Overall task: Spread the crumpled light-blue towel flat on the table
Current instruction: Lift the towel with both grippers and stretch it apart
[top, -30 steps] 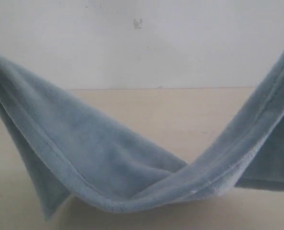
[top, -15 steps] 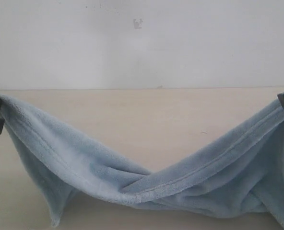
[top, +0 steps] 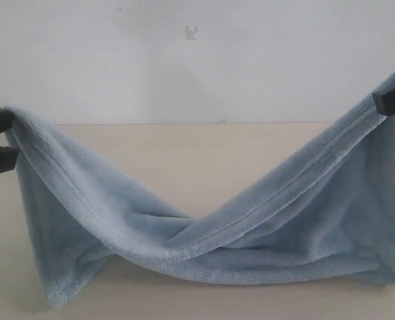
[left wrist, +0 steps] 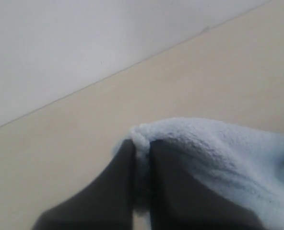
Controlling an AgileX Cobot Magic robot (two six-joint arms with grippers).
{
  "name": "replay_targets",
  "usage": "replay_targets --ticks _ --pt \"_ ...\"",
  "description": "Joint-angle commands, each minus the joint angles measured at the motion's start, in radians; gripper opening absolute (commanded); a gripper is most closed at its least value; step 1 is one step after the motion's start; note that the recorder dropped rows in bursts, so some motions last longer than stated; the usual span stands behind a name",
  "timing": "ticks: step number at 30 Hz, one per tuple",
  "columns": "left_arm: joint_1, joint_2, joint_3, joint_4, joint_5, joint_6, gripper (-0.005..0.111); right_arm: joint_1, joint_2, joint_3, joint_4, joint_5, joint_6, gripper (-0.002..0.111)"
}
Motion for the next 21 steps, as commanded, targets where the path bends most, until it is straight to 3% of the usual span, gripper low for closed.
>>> replay_targets --ticks 1,4,9,16,21 --pt "0.002 0.084 -0.007 0.025 -0.026 -0.007 0.004 -0.013 0.076 0.001 -0.089 0.090 0.092 0.000" --pt "0.002 0.154 -0.007 0.048 0.022 -0.007 0.004 -0.075 0.177 0.001 -0.051 0.097 0.151 0.000" --pt "0.002 0.198 -0.007 0.038 0.064 -0.009 0.004 -0.177 0.306 0.001 0.181 0.077 0.112 0.000" --pt "0.002 0.196 -0.007 0.004 0.114 -0.018 0.004 -0.193 0.416 0.001 0.482 0.041 -0.244 0.000" --pt "0.002 0.174 -0.045 -0.065 0.153 -0.018 0.004 -0.193 0.374 0.001 0.509 0.029 -0.266 0.000"
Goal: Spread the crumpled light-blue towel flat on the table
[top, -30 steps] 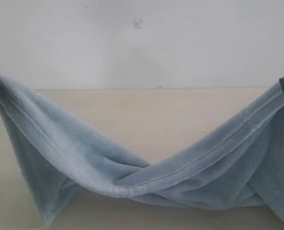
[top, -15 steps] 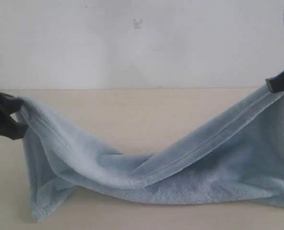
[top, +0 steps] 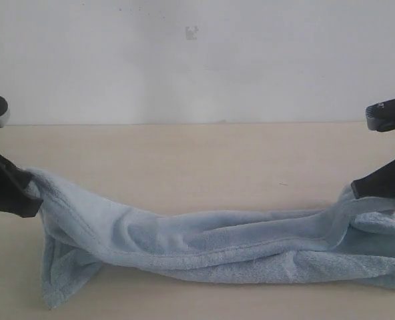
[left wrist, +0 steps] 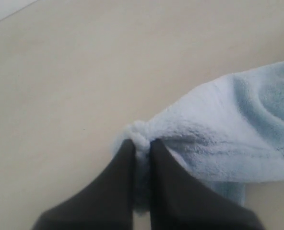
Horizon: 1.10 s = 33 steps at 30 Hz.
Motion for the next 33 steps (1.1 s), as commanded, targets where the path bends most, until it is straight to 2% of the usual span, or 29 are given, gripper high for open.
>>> replay_targets --ticks 1,9,13,18,22,25,31,33 --pt "0.002 -0.039 -0.044 -0.072 0.034 -0.009 0.004 -0.005 -0.062 0.001 0.025 -0.022 -0.035 0.000" --pt "0.002 -0.259 -0.071 -0.112 0.035 -0.011 0.004 -0.005 -0.322 0.001 0.021 -0.146 -0.040 0.000" --pt "0.002 -0.357 -0.071 -0.140 0.088 -0.011 0.004 -0.005 -0.463 0.001 0.063 -0.068 -0.040 0.000" --pt "0.002 -0.407 -0.071 -0.152 0.318 0.000 0.004 -0.005 -0.570 0.001 0.146 0.220 -0.173 0.000" --pt "0.002 -0.392 -0.071 -0.194 0.534 0.021 0.004 -0.005 -0.579 0.001 0.359 0.447 -0.417 0.000" --pt "0.002 -0.375 -0.071 -0.288 0.642 0.123 0.004 -0.005 -0.579 0.001 0.500 0.516 -0.589 0.000" --pt "0.002 -0.328 -0.071 -0.400 0.913 0.252 0.004 -0.005 -0.579 0.001 0.526 0.682 -0.620 0.000" --pt "0.002 -0.306 -0.071 -0.400 0.924 0.254 0.004 -0.003 -0.581 0.011 0.523 0.682 -0.629 0.000"
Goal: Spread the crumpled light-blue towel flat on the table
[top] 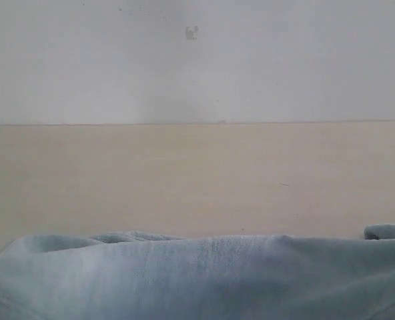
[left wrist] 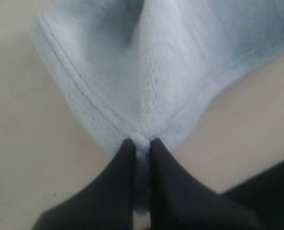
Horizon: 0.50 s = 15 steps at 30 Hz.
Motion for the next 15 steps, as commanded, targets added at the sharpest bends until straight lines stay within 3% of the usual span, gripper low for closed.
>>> replay_targets --ticks 1,9,15 --pt "0.002 0.042 -0.004 -0.026 0.088 0.041 0.004 0.003 -0.008 0.020 0.004 0.040 -0.036 0.000" --pt "0.002 0.096 -0.004 -0.046 0.079 0.122 0.004 0.042 -0.002 0.088 -0.012 0.023 -0.087 0.000" --pt "0.002 0.099 -0.004 -0.105 -0.093 0.154 0.008 0.042 -0.002 0.109 -0.012 -0.055 -0.084 0.007"
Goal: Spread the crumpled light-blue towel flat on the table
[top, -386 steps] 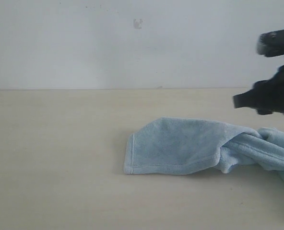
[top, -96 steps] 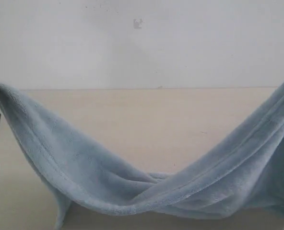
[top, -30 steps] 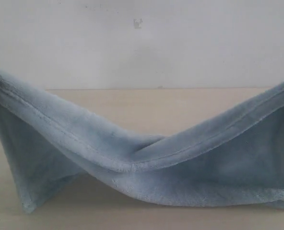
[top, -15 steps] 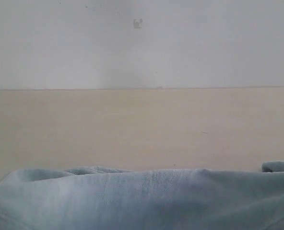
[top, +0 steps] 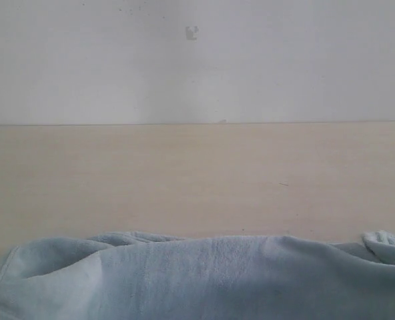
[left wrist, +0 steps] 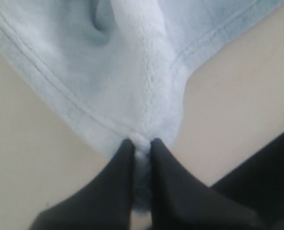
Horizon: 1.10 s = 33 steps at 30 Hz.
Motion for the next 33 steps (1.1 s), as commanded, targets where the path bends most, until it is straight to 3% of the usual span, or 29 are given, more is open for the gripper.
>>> replay_targets --ticks 1,4,6,7,8,10,14,17,20,23,28,31,33 --pt "0.002 0.002 -0.004 -0.063 -0.139 0.018 0.008 0.003 -0.002 0.006 -0.006 -0.051 -0.007 0.007" --pt "0.002 0.002 -0.004 -0.083 -0.285 0.018 0.004 0.003 -0.009 -0.002 -0.008 -0.130 0.028 0.006" --pt "0.006 0.012 -0.004 0.022 -0.689 -0.019 0.004 0.000 0.011 -0.010 -0.108 -0.479 0.140 0.006" --pt "0.021 0.032 -0.014 0.116 -0.845 -0.097 0.004 -0.002 0.043 -0.016 -0.236 -0.666 0.310 0.006" --pt "0.069 0.088 -0.072 0.253 -0.968 -0.224 0.004 -0.017 0.100 -0.069 -0.512 -0.855 0.544 0.003" --pt "0.152 0.148 -0.248 0.306 -0.973 -0.416 0.004 -0.021 0.150 -0.234 -0.856 -0.980 0.756 0.000" --pt "0.174 0.144 -0.434 0.304 -0.989 -0.479 0.004 -0.021 0.155 -0.442 -0.863 -0.899 0.840 0.000" --pt "0.174 0.149 -0.435 0.304 -0.687 -0.417 0.004 -0.021 0.171 -0.397 -0.828 -0.695 0.840 0.000" --pt "0.174 0.185 -0.350 0.311 -0.504 -0.315 0.004 -0.019 0.237 -0.248 -0.605 -0.647 0.688 0.000" --pt "0.174 0.204 -0.278 0.395 -0.449 -0.285 0.004 -0.019 0.307 -0.140 -0.162 -0.729 0.334 0.000" --pt "0.174 0.204 -0.216 0.573 -0.430 -0.312 0.006 -0.019 0.459 -0.126 0.608 -0.559 -0.327 0.000" --pt "0.177 0.204 -0.202 0.636 -0.421 -0.312 0.020 -0.019 0.545 -0.126 0.876 -0.499 -0.599 0.000" --pt "0.177 0.204 -0.202 0.684 -0.411 -0.312 0.035 -0.019 0.587 -0.126 0.923 -0.511 -0.657 0.005"
